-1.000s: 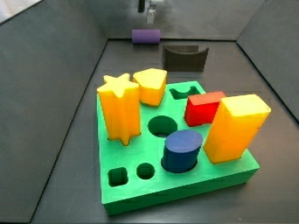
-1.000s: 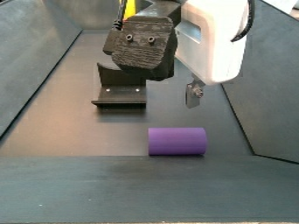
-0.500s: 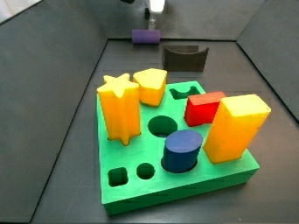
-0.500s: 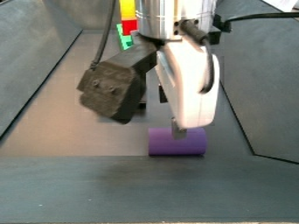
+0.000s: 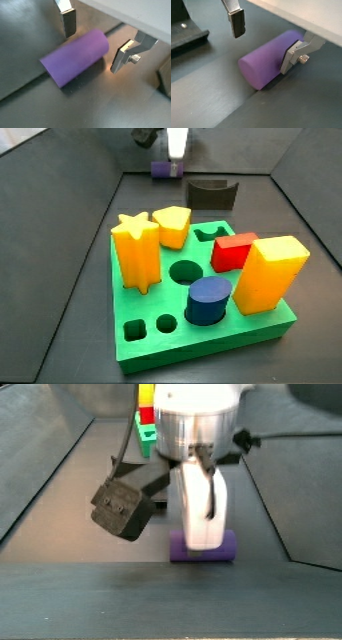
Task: Pick up the round object. Move up. Place the round object on the fixture. Regrasp the round object. Move to above the board. Insert the round object.
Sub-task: Pick up the round object.
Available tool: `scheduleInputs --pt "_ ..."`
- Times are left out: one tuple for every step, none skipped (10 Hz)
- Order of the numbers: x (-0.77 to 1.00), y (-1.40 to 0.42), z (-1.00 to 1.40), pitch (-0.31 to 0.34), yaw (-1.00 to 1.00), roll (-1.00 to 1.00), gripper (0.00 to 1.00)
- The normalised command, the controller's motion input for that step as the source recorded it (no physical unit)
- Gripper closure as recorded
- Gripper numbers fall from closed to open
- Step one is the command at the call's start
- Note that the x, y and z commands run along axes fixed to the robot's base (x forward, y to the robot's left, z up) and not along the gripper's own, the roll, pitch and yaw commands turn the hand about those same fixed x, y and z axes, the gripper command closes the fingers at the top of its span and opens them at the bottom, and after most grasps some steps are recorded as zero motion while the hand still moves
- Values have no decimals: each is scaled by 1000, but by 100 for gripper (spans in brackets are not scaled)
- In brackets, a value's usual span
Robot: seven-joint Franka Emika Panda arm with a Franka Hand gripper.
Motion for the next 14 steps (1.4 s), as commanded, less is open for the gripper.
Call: scheduleInputs --pt "91 -63 -823 -164 -426 -50 0" --pt "60 -46 -874 -153 -466 -13 0" --pt "0 -46 -926 -131 -511 -4 0" --pt "-51 -40 -903 -140 -560 -24 0" --pt "-243 0 -769 -203 -437 -86 0" --pt "0 0 0 -26 0 -9 0" --pt "0 0 0 -10 0 0 0" --pt "0 0 0 0 0 0 0" --pt "0 0 0 0 0 0 100" --pt "0 0 0 0 0 0 100" --pt "0 0 0 0 0 0 100" --pt "0 0 0 0 0 0 100" --pt "0 0 0 0 0 0 100" --pt "0 0 0 0 0 0 100"
